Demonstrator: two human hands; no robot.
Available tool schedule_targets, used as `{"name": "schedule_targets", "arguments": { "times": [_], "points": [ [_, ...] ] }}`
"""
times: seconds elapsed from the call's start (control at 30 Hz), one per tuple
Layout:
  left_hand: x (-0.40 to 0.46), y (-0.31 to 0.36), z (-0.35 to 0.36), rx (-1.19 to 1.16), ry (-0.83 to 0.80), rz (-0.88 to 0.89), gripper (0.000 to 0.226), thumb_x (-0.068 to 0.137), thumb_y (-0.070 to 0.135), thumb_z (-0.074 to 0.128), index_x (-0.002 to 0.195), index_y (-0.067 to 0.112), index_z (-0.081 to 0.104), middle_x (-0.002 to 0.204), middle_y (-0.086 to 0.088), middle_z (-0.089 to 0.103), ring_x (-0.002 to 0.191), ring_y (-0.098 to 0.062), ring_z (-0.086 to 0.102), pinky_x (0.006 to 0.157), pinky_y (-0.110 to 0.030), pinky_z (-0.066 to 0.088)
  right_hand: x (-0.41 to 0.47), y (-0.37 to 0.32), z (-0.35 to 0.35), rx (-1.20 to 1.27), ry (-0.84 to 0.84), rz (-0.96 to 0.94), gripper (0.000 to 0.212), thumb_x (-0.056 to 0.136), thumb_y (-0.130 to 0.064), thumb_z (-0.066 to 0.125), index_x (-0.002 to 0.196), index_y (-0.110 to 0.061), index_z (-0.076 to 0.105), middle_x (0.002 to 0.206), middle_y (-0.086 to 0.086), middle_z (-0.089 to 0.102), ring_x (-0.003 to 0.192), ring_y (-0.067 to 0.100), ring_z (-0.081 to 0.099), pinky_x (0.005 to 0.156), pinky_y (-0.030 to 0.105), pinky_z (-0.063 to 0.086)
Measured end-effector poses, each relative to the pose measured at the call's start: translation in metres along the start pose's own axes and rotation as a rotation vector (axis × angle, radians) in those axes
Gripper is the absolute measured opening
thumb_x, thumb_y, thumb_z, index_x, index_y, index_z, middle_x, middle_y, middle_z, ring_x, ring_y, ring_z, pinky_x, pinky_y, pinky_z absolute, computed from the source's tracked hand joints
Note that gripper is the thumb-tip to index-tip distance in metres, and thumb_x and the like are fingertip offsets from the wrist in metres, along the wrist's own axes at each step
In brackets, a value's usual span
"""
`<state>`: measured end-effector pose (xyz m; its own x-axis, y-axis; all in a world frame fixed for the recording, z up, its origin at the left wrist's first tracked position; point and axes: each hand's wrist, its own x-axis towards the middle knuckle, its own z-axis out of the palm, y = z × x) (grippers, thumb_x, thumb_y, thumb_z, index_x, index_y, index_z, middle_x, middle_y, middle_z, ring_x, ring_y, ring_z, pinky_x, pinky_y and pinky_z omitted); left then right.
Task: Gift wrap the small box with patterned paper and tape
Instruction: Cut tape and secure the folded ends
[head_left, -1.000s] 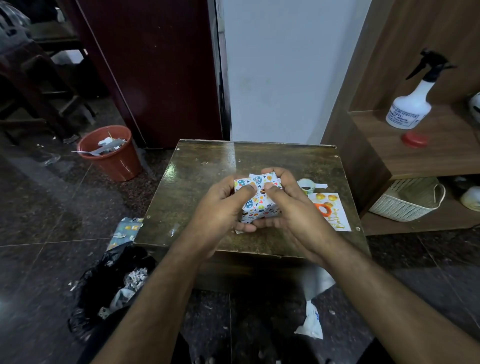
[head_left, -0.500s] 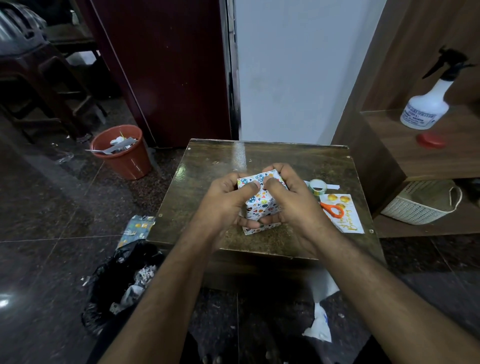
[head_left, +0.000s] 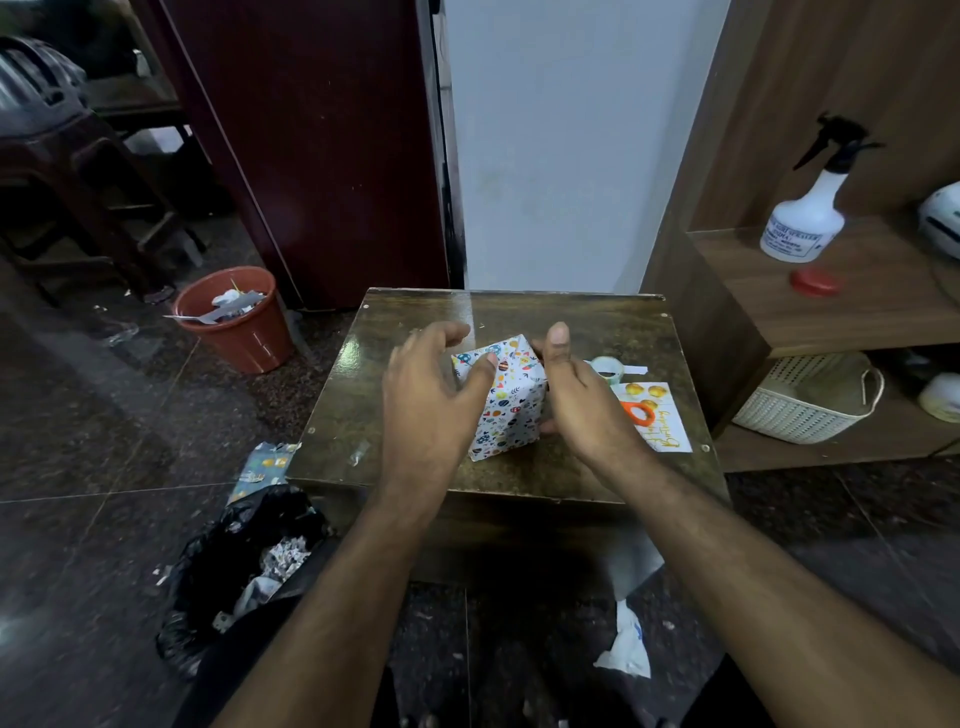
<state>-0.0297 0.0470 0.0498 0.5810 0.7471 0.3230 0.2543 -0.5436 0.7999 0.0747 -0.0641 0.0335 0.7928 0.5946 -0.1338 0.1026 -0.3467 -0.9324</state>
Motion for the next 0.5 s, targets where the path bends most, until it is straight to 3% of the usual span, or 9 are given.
{"name": "schedule_targets", "arguments": {
  "times": [0.17,0.23,0.37,0.5],
  "points": [
    [-0.011,0.012,-0.005,0.038,0.08,0.153,0.027,0.093,0.03,0.074,0.118,0.019,0.07,0.115,0.009,0.068,0.115,-0.014,0.059,0.094,-0.022,0.039,-0.013,-0.002,-0.013,-0.145,0.078,-0.235,0.067,0.103,-0.063,0.02,0.13,-0.023,0.066,0.121,-0.009,0.061,0.119,0.009,0.053,0.101,0.03,0.039],
    [-0.016,0.017,-0.003,0.041,0.099,0.203,0.025,0.094,0.028,0.073,0.116,0.018,0.07,0.114,0.007,0.069,0.115,-0.016,0.059,0.095,-0.025,0.041,-0.013,0.003,-0.02,-0.177,0.104,-0.277,0.067,0.104,-0.06,0.02,0.122,-0.019,0.069,0.121,-0.004,0.063,0.119,0.01,0.054,0.101,0.03,0.039],
    [-0.024,0.026,0.006,0.08,0.124,0.345,0.02,0.097,0.026,0.069,0.114,0.016,0.069,0.115,0.004,0.068,0.118,-0.02,0.058,0.099,-0.044,0.046,-0.013,0.012,-0.032,-0.217,0.142,-0.258,0.069,0.101,-0.062,0.019,0.116,-0.017,0.07,0.116,0.0,0.064,0.117,0.014,0.056,0.099,0.031,0.04],
    [-0.032,0.04,0.019,0.068,0.122,0.453,0.019,0.097,0.022,0.067,0.114,0.014,0.07,0.114,0.003,0.069,0.118,-0.021,0.059,0.1,-0.043,0.044,-0.013,0.021,-0.053,-0.247,0.174,-0.248,0.069,0.103,-0.061,0.021,0.11,-0.013,0.07,0.109,0.001,0.065,0.112,0.014,0.057,0.094,0.03,0.041]
  ]
}}
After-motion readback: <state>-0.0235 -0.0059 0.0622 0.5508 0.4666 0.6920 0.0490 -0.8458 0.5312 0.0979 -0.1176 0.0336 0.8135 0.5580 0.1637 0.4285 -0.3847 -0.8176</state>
